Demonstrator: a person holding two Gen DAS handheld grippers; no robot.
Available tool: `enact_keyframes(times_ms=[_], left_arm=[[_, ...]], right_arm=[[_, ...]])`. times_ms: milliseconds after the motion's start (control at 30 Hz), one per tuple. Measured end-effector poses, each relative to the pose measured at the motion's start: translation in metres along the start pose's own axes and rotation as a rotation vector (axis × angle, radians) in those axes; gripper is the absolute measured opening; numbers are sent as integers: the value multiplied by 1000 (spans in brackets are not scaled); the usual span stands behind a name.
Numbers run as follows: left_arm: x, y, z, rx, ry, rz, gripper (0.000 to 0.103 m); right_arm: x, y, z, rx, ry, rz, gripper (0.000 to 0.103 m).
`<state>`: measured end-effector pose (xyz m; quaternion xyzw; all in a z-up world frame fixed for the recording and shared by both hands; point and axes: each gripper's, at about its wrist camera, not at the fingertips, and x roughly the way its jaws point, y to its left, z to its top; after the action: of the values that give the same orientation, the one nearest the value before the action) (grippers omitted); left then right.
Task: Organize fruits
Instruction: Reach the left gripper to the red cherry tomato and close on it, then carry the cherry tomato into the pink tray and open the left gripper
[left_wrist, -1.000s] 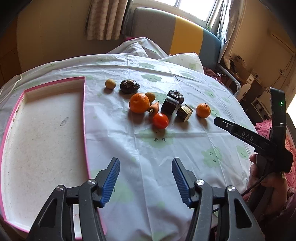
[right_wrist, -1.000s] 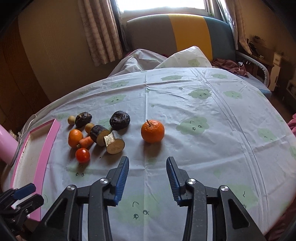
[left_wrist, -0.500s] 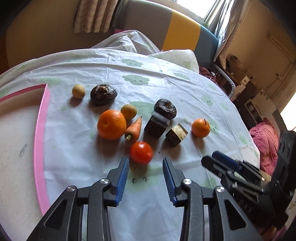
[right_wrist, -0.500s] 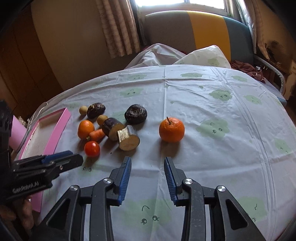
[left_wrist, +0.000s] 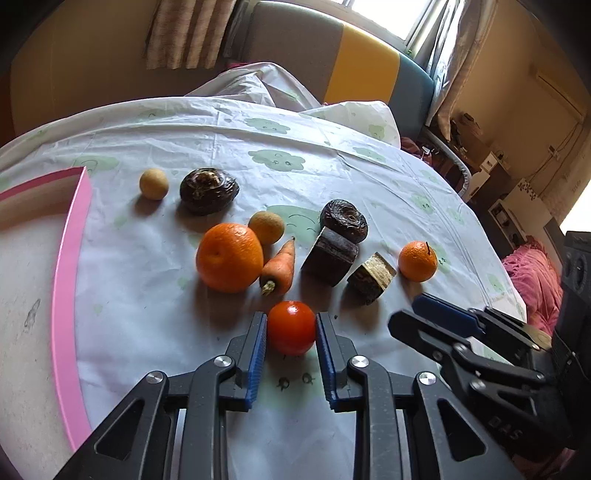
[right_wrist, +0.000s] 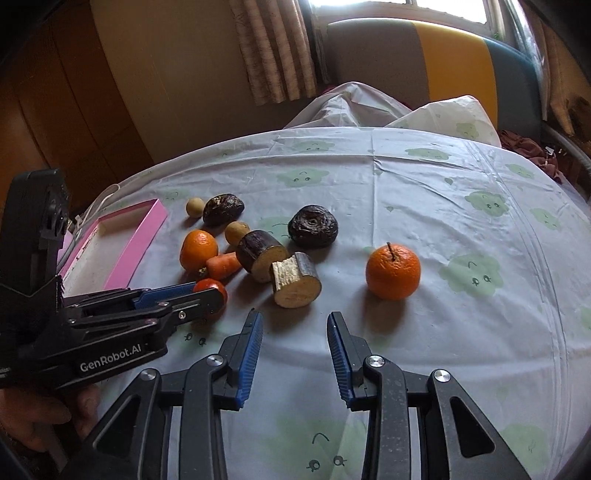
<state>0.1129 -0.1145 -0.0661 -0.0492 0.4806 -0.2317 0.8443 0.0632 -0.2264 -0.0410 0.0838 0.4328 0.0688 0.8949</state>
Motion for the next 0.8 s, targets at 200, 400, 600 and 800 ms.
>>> enact_keyframes(times_ms=[200,400,600,800], left_arm=[[-18,8,-11,-21,-23,9,26],[-54,21,-8,-40,-96,24,26],[-92,72,1,-146,-176,135,26],[-94,132,-2,-264,-144,333,27]], right_arm=[[19,4,9,-19,10,-26,37],[34,7,13,-36,32,-54,37],[39,8,14,-53,37,-90,22],[40,11,14,-63,33,-108,19]])
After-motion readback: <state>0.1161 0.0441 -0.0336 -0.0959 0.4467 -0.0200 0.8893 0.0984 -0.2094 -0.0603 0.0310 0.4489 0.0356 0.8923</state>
